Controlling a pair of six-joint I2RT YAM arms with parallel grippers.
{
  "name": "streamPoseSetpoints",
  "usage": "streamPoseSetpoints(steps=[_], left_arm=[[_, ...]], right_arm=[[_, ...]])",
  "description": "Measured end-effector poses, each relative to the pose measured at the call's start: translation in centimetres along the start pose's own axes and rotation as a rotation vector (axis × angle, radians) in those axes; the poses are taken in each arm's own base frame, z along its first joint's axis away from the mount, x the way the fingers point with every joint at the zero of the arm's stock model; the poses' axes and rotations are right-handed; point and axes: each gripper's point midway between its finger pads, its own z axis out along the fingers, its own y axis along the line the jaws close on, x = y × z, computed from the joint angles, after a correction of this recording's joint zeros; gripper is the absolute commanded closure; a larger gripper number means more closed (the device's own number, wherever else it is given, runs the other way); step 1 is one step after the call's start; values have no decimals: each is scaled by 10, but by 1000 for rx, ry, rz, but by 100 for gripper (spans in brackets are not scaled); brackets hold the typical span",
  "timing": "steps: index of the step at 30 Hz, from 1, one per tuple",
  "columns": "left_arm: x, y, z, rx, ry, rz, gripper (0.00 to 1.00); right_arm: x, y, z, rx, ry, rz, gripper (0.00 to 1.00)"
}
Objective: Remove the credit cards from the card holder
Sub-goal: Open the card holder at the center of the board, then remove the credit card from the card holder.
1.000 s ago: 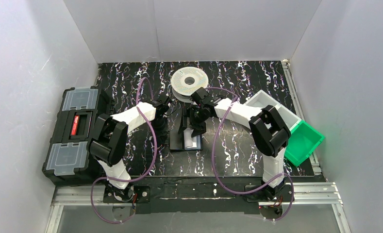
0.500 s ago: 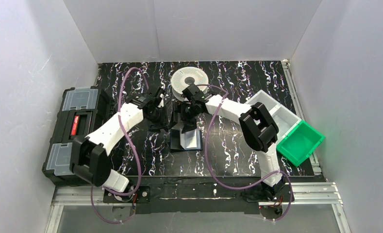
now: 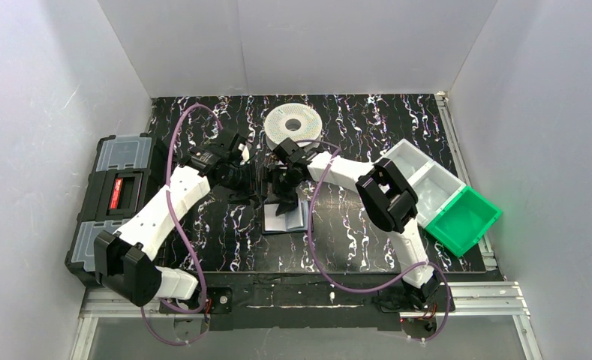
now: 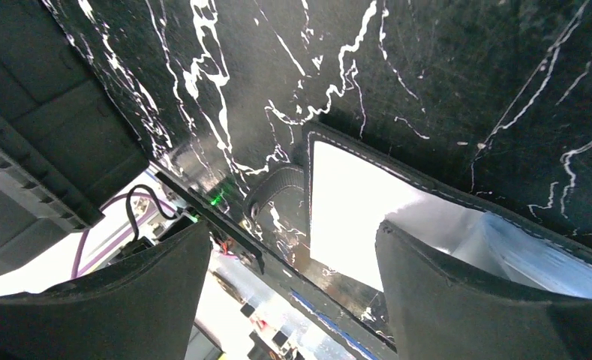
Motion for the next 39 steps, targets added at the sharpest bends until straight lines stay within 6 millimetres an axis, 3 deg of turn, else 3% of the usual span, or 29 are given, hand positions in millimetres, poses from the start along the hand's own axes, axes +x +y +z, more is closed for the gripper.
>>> streamPoseSetpoints(steps=[6,9,13,16,18,23,28,33,39], left_arm=[[2,-13,3,59,24,-13,64],[2,-21,7,81,39,-12,66],[-1,-36,20,104,62,4,67],[-4,-49,39,119,98,13,67],[-2,-56,48,122,120,27,67],[-3,-77,77,126,166,65,67],[-12,-91,106,59,166,143,60],[-20,-90,126,-98,125,260,55],[-26,-81,131,-267,91,374,52]], right_arm=[[-18,4,-19,-23,-49,13,11],[-35,9,-45,-53,-107,19,10],[-56,15,-96,-93,-221,19,10],[-59,1,-127,-90,-290,37,10],[-56,-13,-134,-76,-306,55,11],[-38,-64,-120,10,-269,135,13],[-26,-98,-111,77,-250,190,16],[-21,-116,-121,92,-275,223,17],[-21,-124,-128,83,-306,234,17]])
